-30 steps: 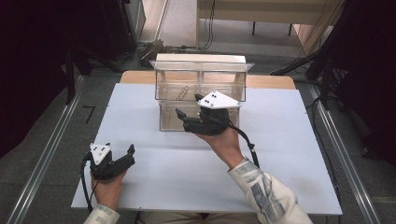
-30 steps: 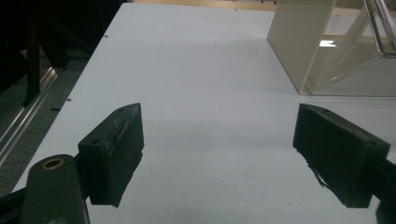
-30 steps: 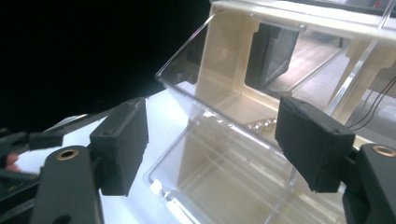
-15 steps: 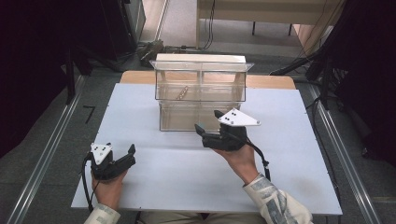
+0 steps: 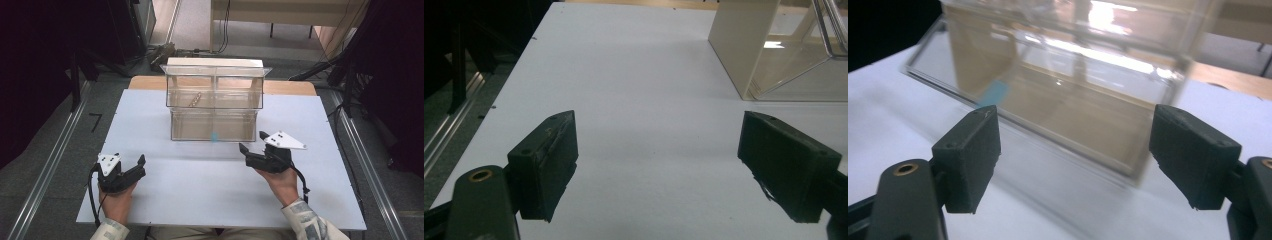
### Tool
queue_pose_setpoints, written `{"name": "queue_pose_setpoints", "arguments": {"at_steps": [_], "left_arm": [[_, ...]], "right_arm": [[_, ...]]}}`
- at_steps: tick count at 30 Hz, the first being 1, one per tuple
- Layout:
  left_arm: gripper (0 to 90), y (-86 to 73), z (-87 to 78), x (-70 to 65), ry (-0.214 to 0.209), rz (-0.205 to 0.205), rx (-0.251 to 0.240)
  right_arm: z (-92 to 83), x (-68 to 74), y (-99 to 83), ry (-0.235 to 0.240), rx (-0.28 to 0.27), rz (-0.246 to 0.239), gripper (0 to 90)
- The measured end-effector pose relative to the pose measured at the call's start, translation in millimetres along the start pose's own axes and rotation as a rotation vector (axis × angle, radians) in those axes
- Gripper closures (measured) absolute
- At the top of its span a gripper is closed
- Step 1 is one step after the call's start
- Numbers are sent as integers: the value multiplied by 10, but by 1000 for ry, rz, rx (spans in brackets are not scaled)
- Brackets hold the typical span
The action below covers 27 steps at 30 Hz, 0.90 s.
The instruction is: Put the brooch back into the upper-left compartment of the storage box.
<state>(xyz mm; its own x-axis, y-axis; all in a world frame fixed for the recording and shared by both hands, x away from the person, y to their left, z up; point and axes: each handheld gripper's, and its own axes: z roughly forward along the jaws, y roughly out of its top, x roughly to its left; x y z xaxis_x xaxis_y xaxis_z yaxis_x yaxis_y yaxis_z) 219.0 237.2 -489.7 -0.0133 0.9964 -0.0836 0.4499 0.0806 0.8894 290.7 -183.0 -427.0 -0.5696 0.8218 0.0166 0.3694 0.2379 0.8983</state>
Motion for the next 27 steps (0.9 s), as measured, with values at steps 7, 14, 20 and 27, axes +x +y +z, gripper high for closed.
{"name": "queue_pose_setpoints", "arguments": {"at_steps": [7,14,20,27], "left_arm": [[154,-2,-2,-7,-1,-4,0],[154,-2,1,-18,-1,-8,-1],[154,-4,-2,-14,-1,-6,-1],[154,-5,2,-26,-2,-5,2]], "right_arm": [[-157,-264,-181,-66,28,30,188],[-348,-547,-432,-128,88,64,187],[-484,-680,-557,-159,108,78,187],[-666,-840,-698,-197,130,102,187]]}}
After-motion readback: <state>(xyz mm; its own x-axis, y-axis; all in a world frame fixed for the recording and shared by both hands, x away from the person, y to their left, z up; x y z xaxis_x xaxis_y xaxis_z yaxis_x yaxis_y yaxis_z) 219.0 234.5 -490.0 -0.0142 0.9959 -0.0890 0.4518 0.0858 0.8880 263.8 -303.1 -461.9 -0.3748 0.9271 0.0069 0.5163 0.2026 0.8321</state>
